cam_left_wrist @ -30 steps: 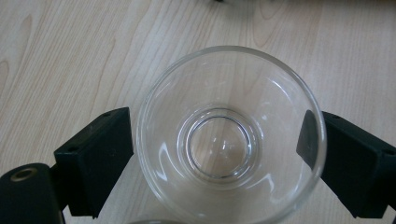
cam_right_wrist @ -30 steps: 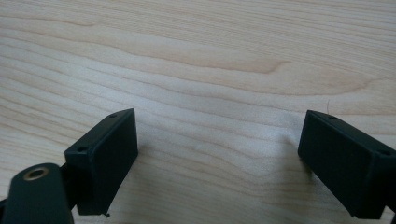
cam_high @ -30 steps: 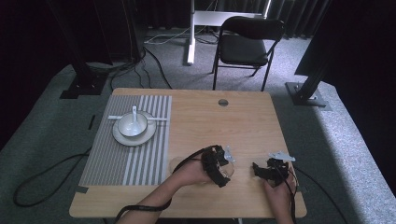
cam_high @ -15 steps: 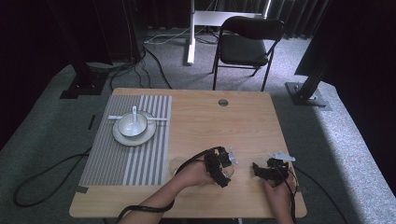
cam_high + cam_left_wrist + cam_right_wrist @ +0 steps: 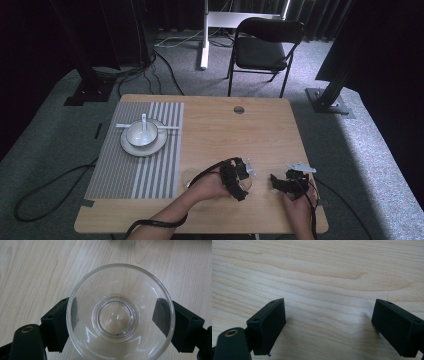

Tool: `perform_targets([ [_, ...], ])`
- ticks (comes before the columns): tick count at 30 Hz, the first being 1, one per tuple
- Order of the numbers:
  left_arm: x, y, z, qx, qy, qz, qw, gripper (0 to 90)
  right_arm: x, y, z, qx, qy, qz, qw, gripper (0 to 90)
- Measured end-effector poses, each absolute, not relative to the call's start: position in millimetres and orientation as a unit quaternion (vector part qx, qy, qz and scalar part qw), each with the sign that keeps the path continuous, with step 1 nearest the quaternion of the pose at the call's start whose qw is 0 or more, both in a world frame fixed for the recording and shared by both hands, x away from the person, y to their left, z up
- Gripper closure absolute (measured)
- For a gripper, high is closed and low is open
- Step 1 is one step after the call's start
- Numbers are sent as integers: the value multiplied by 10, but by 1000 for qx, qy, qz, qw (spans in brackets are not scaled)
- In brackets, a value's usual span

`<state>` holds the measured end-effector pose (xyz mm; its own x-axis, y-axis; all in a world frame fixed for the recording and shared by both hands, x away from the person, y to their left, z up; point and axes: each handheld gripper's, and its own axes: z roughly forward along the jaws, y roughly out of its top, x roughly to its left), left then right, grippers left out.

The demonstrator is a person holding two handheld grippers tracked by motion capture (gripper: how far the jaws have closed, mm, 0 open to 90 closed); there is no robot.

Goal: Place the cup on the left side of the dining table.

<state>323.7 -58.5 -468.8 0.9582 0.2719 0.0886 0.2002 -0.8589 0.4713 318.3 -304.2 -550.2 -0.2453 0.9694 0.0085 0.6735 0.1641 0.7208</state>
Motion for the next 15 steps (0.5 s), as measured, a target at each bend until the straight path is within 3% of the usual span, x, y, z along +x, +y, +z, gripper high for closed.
perform_targets([
  [15, 3355, -568, -4491, 950, 153, 97, 256, 186, 3183, -3042, -5502, 567, 725, 312, 237, 115],
])
